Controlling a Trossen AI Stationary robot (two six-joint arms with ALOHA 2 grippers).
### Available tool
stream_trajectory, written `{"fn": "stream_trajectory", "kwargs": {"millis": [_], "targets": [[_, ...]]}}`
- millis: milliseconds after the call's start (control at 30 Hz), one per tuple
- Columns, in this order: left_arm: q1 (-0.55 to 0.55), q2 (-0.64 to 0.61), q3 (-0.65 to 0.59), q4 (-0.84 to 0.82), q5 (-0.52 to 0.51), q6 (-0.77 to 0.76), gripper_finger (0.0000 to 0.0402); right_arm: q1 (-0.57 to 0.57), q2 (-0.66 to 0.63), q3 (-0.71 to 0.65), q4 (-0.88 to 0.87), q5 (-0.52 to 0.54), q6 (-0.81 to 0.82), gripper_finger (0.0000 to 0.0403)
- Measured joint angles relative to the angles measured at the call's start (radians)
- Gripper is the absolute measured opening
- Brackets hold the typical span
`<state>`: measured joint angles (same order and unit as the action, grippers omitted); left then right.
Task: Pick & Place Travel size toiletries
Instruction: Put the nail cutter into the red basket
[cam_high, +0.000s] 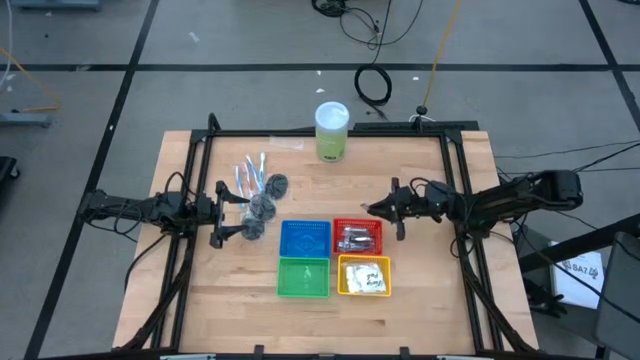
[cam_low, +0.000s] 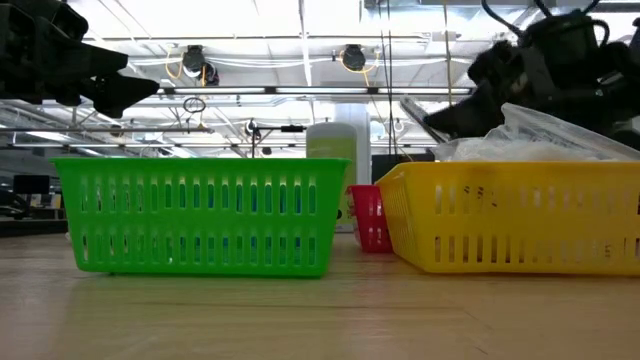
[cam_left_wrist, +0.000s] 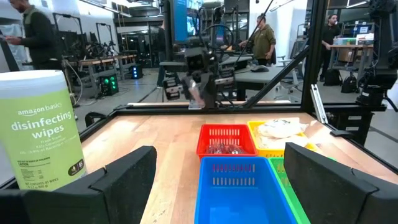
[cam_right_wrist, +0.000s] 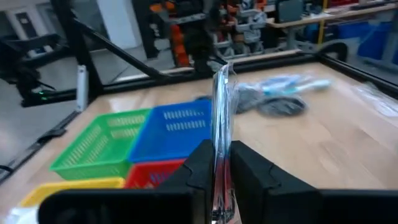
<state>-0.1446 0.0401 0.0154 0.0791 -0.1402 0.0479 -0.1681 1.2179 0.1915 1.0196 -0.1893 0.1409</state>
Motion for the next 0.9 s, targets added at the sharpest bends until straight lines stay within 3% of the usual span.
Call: {"fn": "stream_trajectory", "kwargs": {"millis": [300, 567, 900], "targets": [[0.000, 0.000, 0.000, 0.000, 0.000, 0.000, 0.0347, 0.150, 0.003, 0.186, -0.291, 0.017, -0.049, 0.0030], [0.000, 0.000, 0.000, 0.000, 0.000, 0.000, 0.0347, 0.240, 0.046, 0.332, -0.643, 0.191, -0.078, 0.0030], [0.000, 0.000, 0.000, 0.000, 0.000, 0.000, 0.0347, 0.249, 0.075, 0.346, -0.763, 0.190, -0.074, 0.0030]]}}
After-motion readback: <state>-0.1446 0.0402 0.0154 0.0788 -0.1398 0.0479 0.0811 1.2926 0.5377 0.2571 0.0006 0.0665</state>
